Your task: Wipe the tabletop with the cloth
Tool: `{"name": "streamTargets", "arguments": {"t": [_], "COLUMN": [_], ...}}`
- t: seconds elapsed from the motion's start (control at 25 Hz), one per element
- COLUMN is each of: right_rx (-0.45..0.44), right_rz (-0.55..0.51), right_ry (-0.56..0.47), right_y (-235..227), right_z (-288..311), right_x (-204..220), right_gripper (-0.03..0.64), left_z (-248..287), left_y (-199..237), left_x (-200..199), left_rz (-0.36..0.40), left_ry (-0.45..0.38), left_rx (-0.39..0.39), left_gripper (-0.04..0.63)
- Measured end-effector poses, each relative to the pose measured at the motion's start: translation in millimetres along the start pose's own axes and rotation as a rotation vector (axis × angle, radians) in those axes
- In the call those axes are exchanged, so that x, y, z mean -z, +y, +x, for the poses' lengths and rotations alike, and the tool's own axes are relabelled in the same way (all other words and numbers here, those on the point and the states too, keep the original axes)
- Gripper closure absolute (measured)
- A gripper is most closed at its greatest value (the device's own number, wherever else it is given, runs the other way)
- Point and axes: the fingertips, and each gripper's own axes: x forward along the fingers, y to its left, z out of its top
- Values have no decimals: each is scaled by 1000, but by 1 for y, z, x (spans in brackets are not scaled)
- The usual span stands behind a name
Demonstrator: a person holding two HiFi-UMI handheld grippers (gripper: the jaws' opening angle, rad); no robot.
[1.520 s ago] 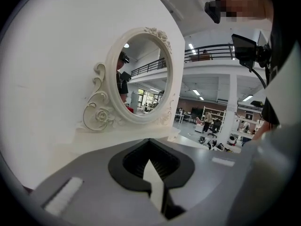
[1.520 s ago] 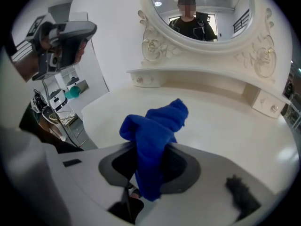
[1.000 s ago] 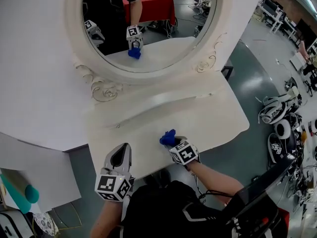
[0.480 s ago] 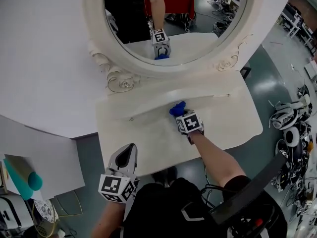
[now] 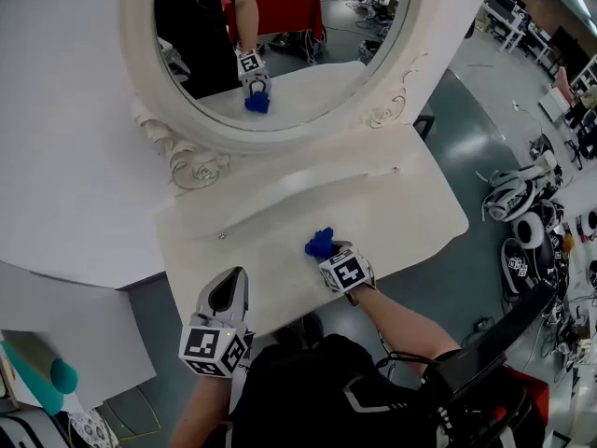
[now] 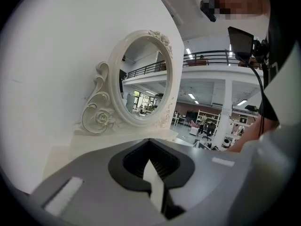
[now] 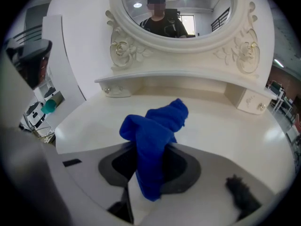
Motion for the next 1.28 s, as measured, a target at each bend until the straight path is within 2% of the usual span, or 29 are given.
{"name": "streamTargets", "arguments": {"t": [0.2,0.52,0.72,0.84,1.04,1.28], "right_rx": [15,16,-27,-21,-11,30], "right_rz": [47,76,96,97,67,22], "right_ry": [9,48,57,4,-71,-63], "right_y": [17,36,37,15,-25,-80], "right_z": [-30,-54,-54,-52,-33,3], "right_x": [37,75,69,44,-8,-49], "right_gripper": [488,488,488,488,488,488], "left_z": [15,30,38,50,47,44], "left_y": [-14,-19,-20,-26,-32,-27], "left_x": [-3,-1,-2,2,-5,-8], "left_rz": [5,-22,-27,-37,22,7], "left_ry": [-4,-7,-16,-19,-50,-36], "left_rx": [69,137,170,175,124,-21], "left_gripper": [588,588,588,588,588,588]}}
